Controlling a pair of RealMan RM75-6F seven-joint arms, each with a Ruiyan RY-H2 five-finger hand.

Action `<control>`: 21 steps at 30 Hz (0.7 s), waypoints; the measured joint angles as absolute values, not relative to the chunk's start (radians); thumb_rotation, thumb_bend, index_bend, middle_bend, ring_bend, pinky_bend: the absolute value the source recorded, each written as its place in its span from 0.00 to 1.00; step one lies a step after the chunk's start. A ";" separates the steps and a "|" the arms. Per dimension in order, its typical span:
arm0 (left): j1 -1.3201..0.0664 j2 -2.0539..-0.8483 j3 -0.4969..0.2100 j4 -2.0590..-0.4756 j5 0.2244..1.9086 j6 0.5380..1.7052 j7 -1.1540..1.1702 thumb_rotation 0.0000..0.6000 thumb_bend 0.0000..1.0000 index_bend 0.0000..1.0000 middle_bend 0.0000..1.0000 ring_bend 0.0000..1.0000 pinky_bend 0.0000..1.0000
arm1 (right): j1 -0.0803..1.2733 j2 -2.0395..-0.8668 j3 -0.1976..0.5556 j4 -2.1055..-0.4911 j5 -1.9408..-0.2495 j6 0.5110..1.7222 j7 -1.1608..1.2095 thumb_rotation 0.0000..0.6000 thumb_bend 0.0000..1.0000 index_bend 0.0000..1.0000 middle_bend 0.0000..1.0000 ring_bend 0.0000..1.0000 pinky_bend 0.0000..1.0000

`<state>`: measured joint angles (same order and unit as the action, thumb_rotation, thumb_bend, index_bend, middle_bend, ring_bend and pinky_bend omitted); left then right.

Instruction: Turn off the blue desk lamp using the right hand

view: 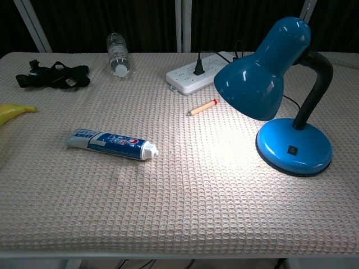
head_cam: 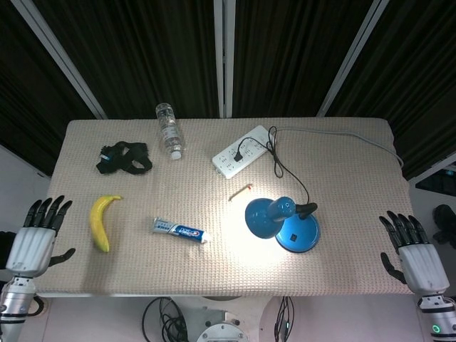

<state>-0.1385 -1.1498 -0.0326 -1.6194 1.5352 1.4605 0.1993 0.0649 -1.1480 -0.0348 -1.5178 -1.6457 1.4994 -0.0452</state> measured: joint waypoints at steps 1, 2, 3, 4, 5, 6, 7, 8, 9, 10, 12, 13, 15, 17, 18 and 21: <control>-0.138 -1.152 -0.032 -1.620 1.534 1.460 0.205 1.00 0.09 0.07 0.00 0.00 0.00 | 0.073 -1.148 -0.040 -1.534 -1.654 1.481 -0.071 1.00 0.47 0.00 0.02 0.00 0.00; -0.138 -1.154 -0.032 -1.621 1.534 1.461 0.208 1.00 0.09 0.07 0.00 0.00 0.00 | 0.084 -1.150 -0.048 -1.556 -1.667 1.455 -0.107 1.00 0.48 0.00 0.03 0.00 0.00; -0.137 -1.154 -0.030 -1.623 1.536 1.463 0.211 1.00 0.09 0.07 0.00 0.00 0.00 | 0.092 -1.154 -0.054 -1.571 -1.677 1.436 -0.133 1.00 0.48 0.00 0.03 0.00 0.00; -0.137 -1.154 -0.030 -1.625 1.538 1.465 0.214 1.00 0.09 0.07 0.00 0.00 0.00 | 0.100 -1.160 -0.059 -1.585 -1.686 1.418 -0.158 1.00 0.48 0.00 0.04 0.00 0.00; -0.136 -1.153 -0.028 -1.626 1.540 1.467 0.216 1.00 0.09 0.07 0.00 0.00 0.00 | 0.111 -1.171 -0.066 -1.600 -1.698 1.394 -0.189 1.00 0.48 0.00 0.04 0.00 0.00; -0.134 -1.151 -0.027 -1.628 1.540 1.468 0.216 1.00 0.09 0.07 0.00 0.00 0.00 | 0.117 -1.182 -0.071 -1.607 -1.706 1.380 -0.208 1.00 0.49 0.00 0.05 0.00 0.00; -0.133 -1.151 -0.026 -1.629 1.540 1.468 0.215 1.00 0.09 0.07 0.00 0.00 0.00 | 0.123 -1.195 -0.074 -1.612 -1.713 1.369 -0.222 1.00 0.50 0.00 0.06 0.00 0.00; -0.132 -1.150 -0.025 -1.629 1.540 1.469 0.214 1.00 0.09 0.07 0.00 0.00 0.00 | 0.130 -1.214 -0.076 -1.616 -1.719 1.359 -0.234 1.00 0.52 0.00 0.07 0.00 0.00; -0.131 -1.150 -0.024 -1.629 1.540 1.469 0.211 1.00 0.09 0.07 0.00 0.00 0.00 | 0.134 -1.228 -0.077 -1.616 -1.723 1.354 -0.241 1.00 0.55 0.00 0.08 0.00 0.00; -0.130 -1.149 -0.023 -1.628 1.540 1.469 0.208 1.00 0.09 0.07 0.00 0.00 0.00 | 0.139 -1.242 -0.077 -1.614 -1.726 1.350 -0.248 1.00 0.56 0.00 0.09 0.00 0.00; -0.129 -1.149 -0.021 -1.626 1.541 1.470 0.200 1.00 0.09 0.07 0.00 0.00 0.00 | 0.148 -1.273 -0.075 -1.604 -1.731 1.341 -0.261 1.00 0.59 0.00 0.12 0.00 0.00; -0.128 -1.150 -0.020 -1.623 1.542 1.471 0.196 1.00 0.09 0.07 0.00 0.00 0.00 | 0.151 -1.285 -0.074 -1.599 -1.733 1.337 -0.266 1.00 0.59 0.00 0.13 0.00 0.00; -0.126 -1.150 -0.018 -1.618 1.546 1.473 0.189 1.00 0.09 0.07 0.00 0.00 0.00 | 0.161 -1.312 -0.071 -1.586 -1.736 1.326 -0.275 1.00 0.60 0.00 0.14 0.00 0.00; -0.124 -1.151 -0.016 -1.615 1.549 1.476 0.183 1.00 0.09 0.07 0.00 0.00 0.00 | 0.171 -1.335 -0.068 -1.576 -1.736 1.313 -0.284 1.00 0.61 0.00 0.15 0.00 0.00; -0.123 -1.151 -0.015 -1.612 1.550 1.479 0.179 1.00 0.09 0.07 0.00 0.00 0.00 | 0.174 -1.343 -0.066 -1.573 -1.734 1.308 -0.289 1.00 0.61 0.00 0.15 0.00 0.00; -0.120 -1.150 -0.013 -1.608 1.555 1.484 0.168 1.00 0.09 0.07 0.00 0.00 0.00 | 0.183 -1.358 -0.060 -1.569 -1.719 1.291 -0.305 1.00 0.61 0.00 0.15 0.00 0.00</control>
